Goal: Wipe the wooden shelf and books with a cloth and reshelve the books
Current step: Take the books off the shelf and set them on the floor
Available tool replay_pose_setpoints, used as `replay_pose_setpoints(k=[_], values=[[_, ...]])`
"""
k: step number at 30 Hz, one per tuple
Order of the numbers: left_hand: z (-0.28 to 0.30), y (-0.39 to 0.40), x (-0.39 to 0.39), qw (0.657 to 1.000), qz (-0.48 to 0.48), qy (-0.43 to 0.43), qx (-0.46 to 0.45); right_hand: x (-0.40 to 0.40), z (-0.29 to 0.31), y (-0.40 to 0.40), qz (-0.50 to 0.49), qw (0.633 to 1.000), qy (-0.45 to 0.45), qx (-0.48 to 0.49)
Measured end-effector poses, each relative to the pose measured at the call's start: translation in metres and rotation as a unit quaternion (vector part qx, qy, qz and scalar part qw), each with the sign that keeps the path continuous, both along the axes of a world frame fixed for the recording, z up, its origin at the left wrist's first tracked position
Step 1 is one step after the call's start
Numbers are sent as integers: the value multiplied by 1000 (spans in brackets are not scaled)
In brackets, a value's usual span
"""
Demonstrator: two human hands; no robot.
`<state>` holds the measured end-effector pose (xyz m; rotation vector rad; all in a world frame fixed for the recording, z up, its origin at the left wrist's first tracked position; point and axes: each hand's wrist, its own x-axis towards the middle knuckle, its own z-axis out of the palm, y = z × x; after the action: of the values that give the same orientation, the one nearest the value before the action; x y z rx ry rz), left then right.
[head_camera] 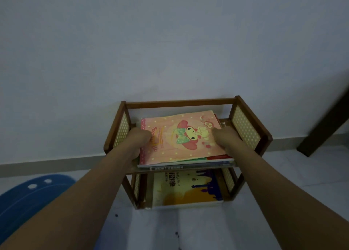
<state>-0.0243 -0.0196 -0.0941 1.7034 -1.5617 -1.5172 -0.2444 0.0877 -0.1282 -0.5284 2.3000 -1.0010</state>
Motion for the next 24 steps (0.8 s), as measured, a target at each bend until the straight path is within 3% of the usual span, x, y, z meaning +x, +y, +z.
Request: replay_pose_setpoints(k=[6, 16, 24], values=[[-2, 10, 15, 997, 13, 64, 41, 7, 2, 18, -42, 992, -83, -87], [31, 89, 68, 993, -12, 110, -52, 66, 46, 104, -50, 975, -95, -197], [1, 183, 130, 995, -68, 65, -36, 147, -9, 213, -109, 972, -86, -188]])
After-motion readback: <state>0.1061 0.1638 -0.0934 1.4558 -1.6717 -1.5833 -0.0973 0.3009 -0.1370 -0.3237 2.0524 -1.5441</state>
